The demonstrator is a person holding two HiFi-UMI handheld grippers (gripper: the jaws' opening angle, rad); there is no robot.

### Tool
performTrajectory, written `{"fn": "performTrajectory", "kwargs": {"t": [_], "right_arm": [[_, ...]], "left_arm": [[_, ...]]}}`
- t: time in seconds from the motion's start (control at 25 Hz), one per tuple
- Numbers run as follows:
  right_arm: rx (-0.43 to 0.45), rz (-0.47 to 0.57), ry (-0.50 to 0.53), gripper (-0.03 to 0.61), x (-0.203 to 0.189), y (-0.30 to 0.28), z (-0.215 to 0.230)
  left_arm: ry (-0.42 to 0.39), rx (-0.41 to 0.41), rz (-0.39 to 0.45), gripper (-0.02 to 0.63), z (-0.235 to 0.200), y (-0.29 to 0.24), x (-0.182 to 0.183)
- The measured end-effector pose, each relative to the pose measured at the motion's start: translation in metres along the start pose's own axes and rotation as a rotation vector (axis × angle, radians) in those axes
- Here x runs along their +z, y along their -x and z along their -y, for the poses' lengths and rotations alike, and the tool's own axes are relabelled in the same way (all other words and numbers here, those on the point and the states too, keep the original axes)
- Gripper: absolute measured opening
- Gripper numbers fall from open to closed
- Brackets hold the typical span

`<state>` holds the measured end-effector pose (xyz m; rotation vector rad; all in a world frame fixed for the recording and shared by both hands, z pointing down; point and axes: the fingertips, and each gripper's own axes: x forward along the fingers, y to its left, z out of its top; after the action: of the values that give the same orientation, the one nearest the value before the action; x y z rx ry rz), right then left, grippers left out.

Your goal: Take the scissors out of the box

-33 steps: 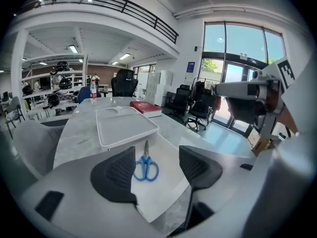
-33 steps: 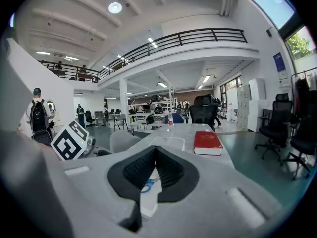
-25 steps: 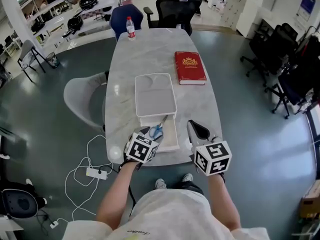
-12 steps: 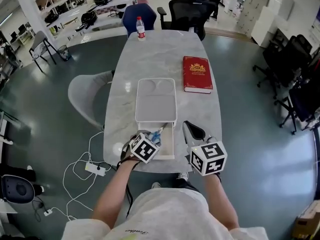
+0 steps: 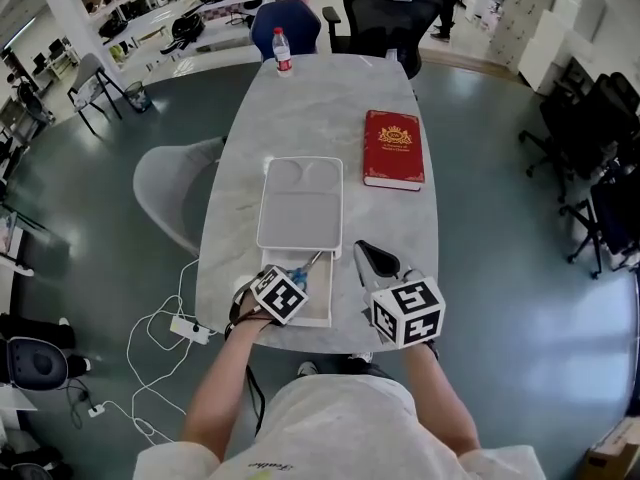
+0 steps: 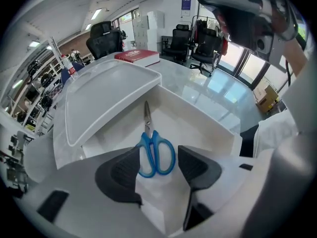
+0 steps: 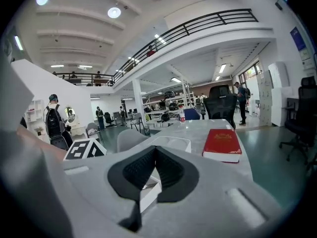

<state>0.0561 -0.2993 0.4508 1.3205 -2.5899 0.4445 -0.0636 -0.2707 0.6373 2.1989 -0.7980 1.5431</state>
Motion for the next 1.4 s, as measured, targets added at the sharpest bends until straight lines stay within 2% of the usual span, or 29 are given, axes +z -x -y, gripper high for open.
{"fn": "performTrajectory", "kwargs": {"t": [0.04, 0.16, 0.56, 0.76, 1.08, 1.4], "right_arm": [[0.004, -0.003, -0.004, 0.005, -0.001, -0.001, 0.004], [0.016, -0.008, -0.011, 0.005, -0.002, -0.004, 0.016], [0.078, -0.016, -0.019, 0.005, 0.001, -0.019, 0.028], [0.090, -0.026, -0.025, 0.005, -0.002, -0.025, 0.031], [0.088, -0.023, -0.029, 0.005, 0.003, -0.026, 0.035], [0.073, -0.015, -0.038, 0.005, 0.004, -0.027, 0.037]], "left_arm": [[0.016, 0.000, -0.004, 0.237, -0.001, -0.001, 0.000], [0.051, 0.011, -0.016, 0.155, -0.007, -0.003, 0.001], [0.057, 0.044, -0.111, 0.150, -0.010, -0.014, -0.005], [0.029, 0.036, -0.174, 0.143, -0.009, -0.021, -0.010], [0.010, -0.020, -0.208, 0.091, -0.001, -0.021, -0.009], [0.033, -0.036, -0.174, 0.081, 0.001, -0.018, -0.004]]}}
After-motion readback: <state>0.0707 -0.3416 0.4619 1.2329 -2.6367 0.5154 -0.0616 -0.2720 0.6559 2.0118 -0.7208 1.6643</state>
